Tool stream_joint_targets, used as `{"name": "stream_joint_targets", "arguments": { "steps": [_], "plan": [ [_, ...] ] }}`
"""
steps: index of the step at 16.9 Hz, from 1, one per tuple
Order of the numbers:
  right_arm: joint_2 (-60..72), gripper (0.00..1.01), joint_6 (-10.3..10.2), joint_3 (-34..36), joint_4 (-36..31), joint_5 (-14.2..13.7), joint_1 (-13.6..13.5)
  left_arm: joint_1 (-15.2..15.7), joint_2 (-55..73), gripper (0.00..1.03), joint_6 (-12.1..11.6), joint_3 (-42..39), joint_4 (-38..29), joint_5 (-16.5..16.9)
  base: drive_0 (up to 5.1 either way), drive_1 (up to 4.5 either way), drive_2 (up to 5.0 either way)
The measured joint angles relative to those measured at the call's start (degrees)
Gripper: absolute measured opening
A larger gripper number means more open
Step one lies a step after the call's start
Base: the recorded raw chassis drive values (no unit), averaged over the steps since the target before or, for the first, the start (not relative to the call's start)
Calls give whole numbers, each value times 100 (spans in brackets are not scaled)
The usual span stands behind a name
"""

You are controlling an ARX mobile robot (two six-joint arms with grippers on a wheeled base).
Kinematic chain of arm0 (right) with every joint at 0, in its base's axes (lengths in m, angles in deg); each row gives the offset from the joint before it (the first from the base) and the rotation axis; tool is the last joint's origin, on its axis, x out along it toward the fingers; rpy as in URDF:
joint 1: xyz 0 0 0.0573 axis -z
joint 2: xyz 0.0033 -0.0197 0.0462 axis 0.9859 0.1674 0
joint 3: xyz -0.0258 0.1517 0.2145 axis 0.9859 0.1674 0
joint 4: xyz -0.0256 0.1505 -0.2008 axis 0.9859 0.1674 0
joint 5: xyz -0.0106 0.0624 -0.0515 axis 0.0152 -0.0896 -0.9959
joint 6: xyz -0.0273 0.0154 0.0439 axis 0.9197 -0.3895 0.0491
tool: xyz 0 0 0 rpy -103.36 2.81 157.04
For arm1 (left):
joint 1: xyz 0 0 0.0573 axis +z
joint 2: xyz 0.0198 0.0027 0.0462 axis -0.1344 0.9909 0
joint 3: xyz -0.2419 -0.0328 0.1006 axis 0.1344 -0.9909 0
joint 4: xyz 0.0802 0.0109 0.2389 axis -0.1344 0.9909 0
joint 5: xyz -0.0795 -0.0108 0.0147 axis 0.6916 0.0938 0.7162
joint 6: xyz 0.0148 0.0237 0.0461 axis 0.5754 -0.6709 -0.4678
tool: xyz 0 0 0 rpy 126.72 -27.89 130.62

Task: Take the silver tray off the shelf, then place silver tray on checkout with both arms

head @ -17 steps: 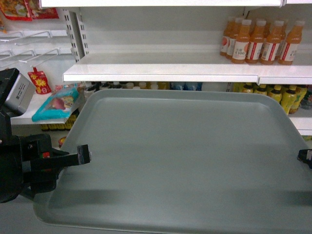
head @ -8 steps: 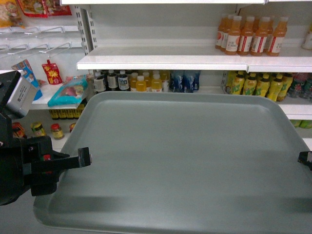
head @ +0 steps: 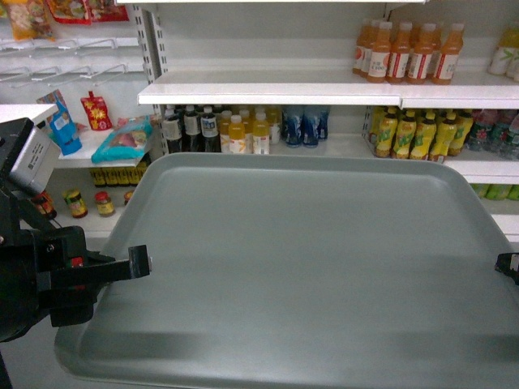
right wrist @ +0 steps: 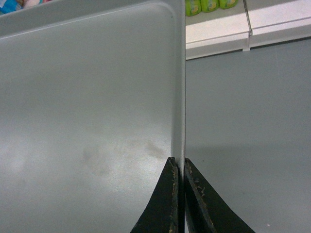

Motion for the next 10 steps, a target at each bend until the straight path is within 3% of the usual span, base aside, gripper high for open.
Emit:
{"name": "stream_joint_targets", "arguments": {
  "steps": [10],
  "plan": [
    [2, 2, -2, 2, -28, 0, 0, 0, -4, 2, 0, -2, -35, 7, 0, -432, 433]
  ]
}}
